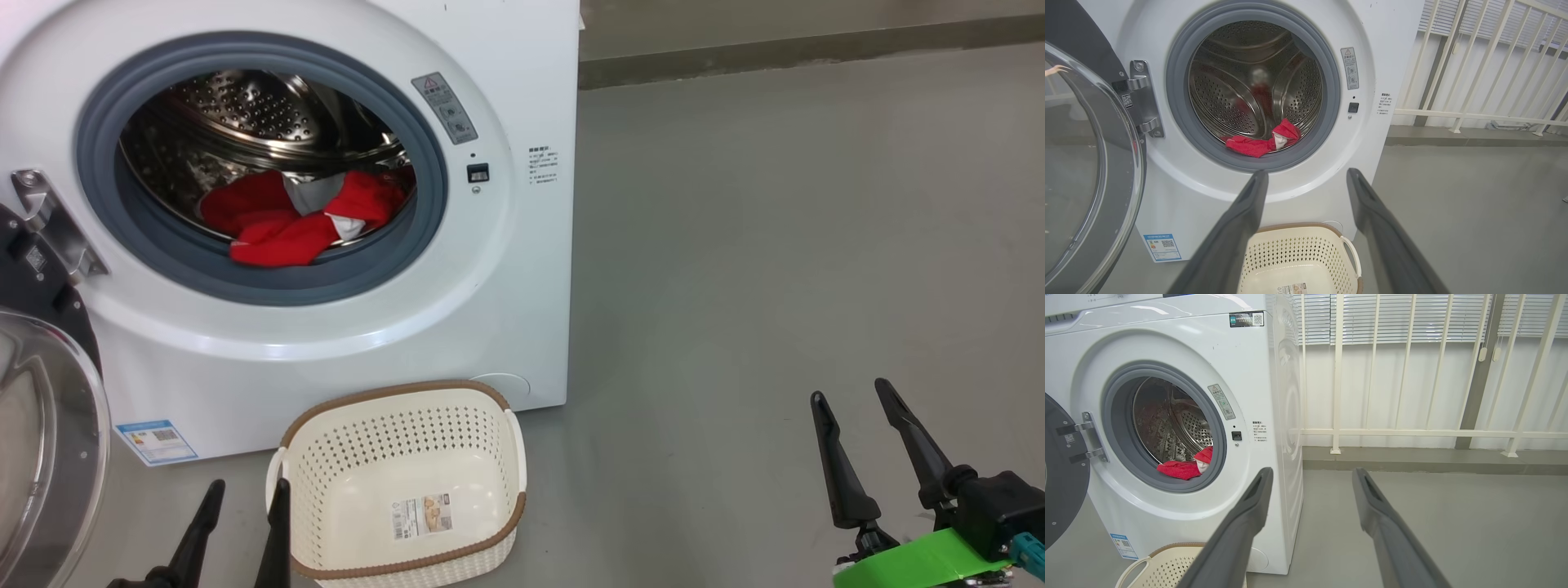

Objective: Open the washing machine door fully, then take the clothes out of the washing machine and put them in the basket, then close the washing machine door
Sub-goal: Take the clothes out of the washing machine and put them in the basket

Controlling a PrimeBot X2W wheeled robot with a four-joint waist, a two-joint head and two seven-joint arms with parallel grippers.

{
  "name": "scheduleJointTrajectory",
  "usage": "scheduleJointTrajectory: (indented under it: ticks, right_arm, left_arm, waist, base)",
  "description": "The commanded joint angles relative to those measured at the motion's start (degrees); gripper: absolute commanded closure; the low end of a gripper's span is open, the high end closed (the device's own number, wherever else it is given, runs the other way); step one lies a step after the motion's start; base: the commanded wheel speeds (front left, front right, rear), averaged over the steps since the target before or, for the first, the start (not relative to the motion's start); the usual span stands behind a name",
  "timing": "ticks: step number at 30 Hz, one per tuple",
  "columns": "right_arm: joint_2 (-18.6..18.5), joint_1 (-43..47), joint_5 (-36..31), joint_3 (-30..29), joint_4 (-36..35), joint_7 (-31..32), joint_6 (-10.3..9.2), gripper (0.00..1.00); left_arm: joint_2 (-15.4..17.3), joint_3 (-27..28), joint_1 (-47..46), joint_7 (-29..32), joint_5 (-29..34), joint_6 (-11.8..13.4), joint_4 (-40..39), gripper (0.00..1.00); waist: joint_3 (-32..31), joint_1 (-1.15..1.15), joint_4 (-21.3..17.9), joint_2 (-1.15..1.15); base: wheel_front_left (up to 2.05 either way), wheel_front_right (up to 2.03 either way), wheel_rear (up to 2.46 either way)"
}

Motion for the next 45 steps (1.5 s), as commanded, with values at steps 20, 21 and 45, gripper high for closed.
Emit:
scheduleJointTrajectory:
  ticks: [20, 21, 45]
  right_arm:
    - [-1.0, -0.5, -1.0, 0.9, -1.3, -0.4, 0.36, 0.00]
    - [-1.0, -0.5, -0.9, 1.0, -1.3, -0.4, 0.36, 0.00]
    - [-1.3, -1.9, -0.2, 1.7, 0.0, -0.4, 0.36, 0.00]
  left_arm:
    - [-0.1, 1.6, -1.3, -0.7, 2.8, -0.4, -0.3, 0.00]
    - [-0.2, 1.8, -1.4, -0.7, 2.8, -0.4, -0.3, 0.00]
    - [-1.3, 4.9, -2.6, -0.7, 2.2, -0.1, -2.2, 0.00]
  waist:
    - [0.5, 0.00, 1.5, 0.00]
    - [0.6, 0.00, 1.5, 0.00]
    - [1.1, 0.00, 0.8, 0.00]
  base:
    - [0.07, -0.07, 0.00]
    - [0.67, -0.67, 0.00]
    - [1.12, -1.12, 0.00]
